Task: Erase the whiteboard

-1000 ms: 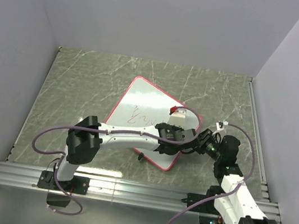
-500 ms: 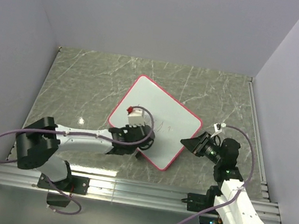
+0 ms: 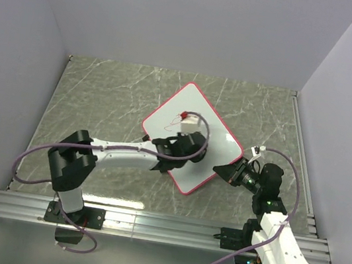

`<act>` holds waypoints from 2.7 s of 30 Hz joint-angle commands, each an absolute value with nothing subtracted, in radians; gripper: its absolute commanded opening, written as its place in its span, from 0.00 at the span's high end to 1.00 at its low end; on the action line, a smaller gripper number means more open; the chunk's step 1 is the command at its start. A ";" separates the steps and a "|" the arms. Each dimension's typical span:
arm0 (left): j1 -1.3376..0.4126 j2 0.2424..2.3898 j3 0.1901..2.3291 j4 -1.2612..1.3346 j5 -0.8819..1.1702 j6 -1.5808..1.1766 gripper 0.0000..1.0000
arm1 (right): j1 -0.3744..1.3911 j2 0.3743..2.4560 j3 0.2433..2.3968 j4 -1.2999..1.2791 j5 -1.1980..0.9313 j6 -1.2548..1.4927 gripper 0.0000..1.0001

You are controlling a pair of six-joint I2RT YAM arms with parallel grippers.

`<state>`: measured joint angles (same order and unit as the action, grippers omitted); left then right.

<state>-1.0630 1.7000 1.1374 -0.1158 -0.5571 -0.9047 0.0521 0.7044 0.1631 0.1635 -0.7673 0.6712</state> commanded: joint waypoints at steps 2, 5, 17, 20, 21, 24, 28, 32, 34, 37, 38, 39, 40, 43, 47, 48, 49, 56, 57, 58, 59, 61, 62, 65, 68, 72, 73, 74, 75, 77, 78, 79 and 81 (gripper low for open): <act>-1.137 1.801 1.284 -0.041 -0.384 -0.948 1.00 | 0.058 0.722 0.193 0.101 -0.769 0.627 1.00; -1.141 1.818 1.341 -0.067 -0.373 -0.950 1.00 | 0.058 0.736 0.199 0.097 -0.776 0.623 1.00; -0.904 1.628 1.030 -0.104 -0.342 -0.945 1.00 | 0.060 0.770 0.212 0.121 -0.808 0.634 1.00; -0.830 1.609 0.973 -0.120 -0.316 -0.914 1.00 | 0.060 0.772 0.210 0.135 -0.808 0.643 1.00; -0.813 1.609 0.953 -0.120 -0.301 -0.905 1.00 | 0.058 0.772 0.207 0.144 -0.807 0.649 1.00; -0.759 1.609 0.898 -0.091 -0.275 -0.910 1.00 | 0.060 0.776 0.204 0.150 -0.805 0.650 1.00; -0.727 1.606 0.848 -0.061 -0.232 -0.940 1.00 | 0.061 0.785 0.210 0.138 -0.808 0.640 1.00; -0.764 1.579 0.874 -0.067 -0.213 -0.960 1.00 | 0.071 0.782 0.210 0.123 -0.805 0.629 1.00; -0.790 1.581 0.929 -0.075 -0.212 -0.963 1.00 | 0.078 0.788 0.213 0.120 -0.804 0.626 1.00; -0.868 1.624 1.046 -0.129 -0.230 -0.951 1.00 | 0.078 0.793 0.213 0.124 -0.801 0.627 1.00; -0.882 1.638 1.078 -0.150 -0.238 -0.951 1.00 | 0.078 0.792 0.212 0.127 -0.798 0.629 1.00; -0.894 1.652 1.130 -0.156 -0.236 -0.947 1.00 | 0.078 0.790 0.213 0.129 -0.798 0.629 1.00; -0.905 1.676 1.153 -0.161 -0.238 -0.945 1.00 | 0.078 0.792 0.212 0.129 -0.798 0.629 1.00; -0.922 1.703 1.196 -0.164 -0.232 -0.948 1.00 | 0.086 0.788 0.212 0.123 -0.795 0.624 1.00; -0.890 1.706 1.193 -0.166 -0.229 -0.928 1.00 | 0.103 0.789 0.219 0.100 -0.789 0.607 1.00; -0.879 1.709 1.187 -0.170 -0.226 -0.911 1.00 | 0.112 0.787 0.219 0.097 -0.785 0.604 1.00; -0.865 1.709 1.181 -0.176 -0.216 -0.904 1.00 | 0.115 0.785 0.221 0.088 -0.776 0.601 1.00; -0.694 1.686 1.060 -0.163 -0.138 -0.833 1.00 | 0.126 0.782 0.235 0.045 -0.753 0.586 1.00; -0.675 1.684 1.054 -0.160 -0.124 -0.809 1.00 | 0.127 0.773 0.235 0.044 -0.750 0.587 1.00; -0.657 1.689 1.052 -0.156 -0.111 -0.793 1.00 | 0.127 0.766 0.233 0.043 -0.746 0.591 1.00; -0.619 1.695 1.061 -0.169 -0.080 -0.779 1.00 | 0.127 0.761 0.236 0.037 -0.735 0.594 1.00; -0.585 1.716 1.081 -0.192 -0.057 -0.738 1.00 | 0.129 0.756 0.241 0.031 -0.735 0.604 1.00; -0.556 1.721 1.088 -0.192 -0.043 -0.724 1.00 | 0.129 0.747 0.239 0.034 -0.724 0.629 1.00; -0.508 1.739 1.117 -0.209 -0.009 -0.683 1.00 | 0.132 0.704 0.244 0.031 -0.692 0.679 1.00; -0.454 1.756 1.135 -0.192 0.058 -0.672 1.00 | 0.135 0.641 0.262 0.012 -0.623 0.725 1.00; -0.437 1.782 1.189 -0.192 0.103 -0.631 1.00 | 0.161 0.646 0.314 -0.047 -0.589 0.730 1.00; -0.437 1.789 1.193 -0.178 0.133 -0.626 1.00 | 0.173 0.647 0.322 -0.067 -0.572 0.732 1.00; -0.437 1.792 1.198 -0.167 0.147 -0.624 1.00 | 0.184 0.646 0.333 -0.077 -0.557 0.741 1.00; -0.437 1.792 1.198 -0.154 0.161 -0.632 1.00 | 0.195 0.644 0.337 -0.084 -0.546 0.745 1.00; -0.439 1.786 1.189 -0.094 0.237 -0.646 1.00 | 0.233 0.647 0.350 -0.097 -0.515 0.762 1.00; -0.442 1.784 1.187 -0.075 0.261 -0.661 1.00 | 0.245 0.653 0.353 -0.101 -0.506 0.767 1.00; -0.455 1.779 1.187 -0.054 0.281 -0.667 1.00 | 0.264 0.667 0.357 -0.103 -0.497 0.772 1.00; -0.471 1.779 1.196 -0.008 0.346 -0.687 1.00 | 0.285 0.684 0.373 -0.103 -0.474 0.778 1.00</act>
<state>-0.4294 1.7767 1.1671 -0.1291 0.1841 -0.6678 0.2581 0.6636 0.3187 -0.0597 -0.5560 0.7357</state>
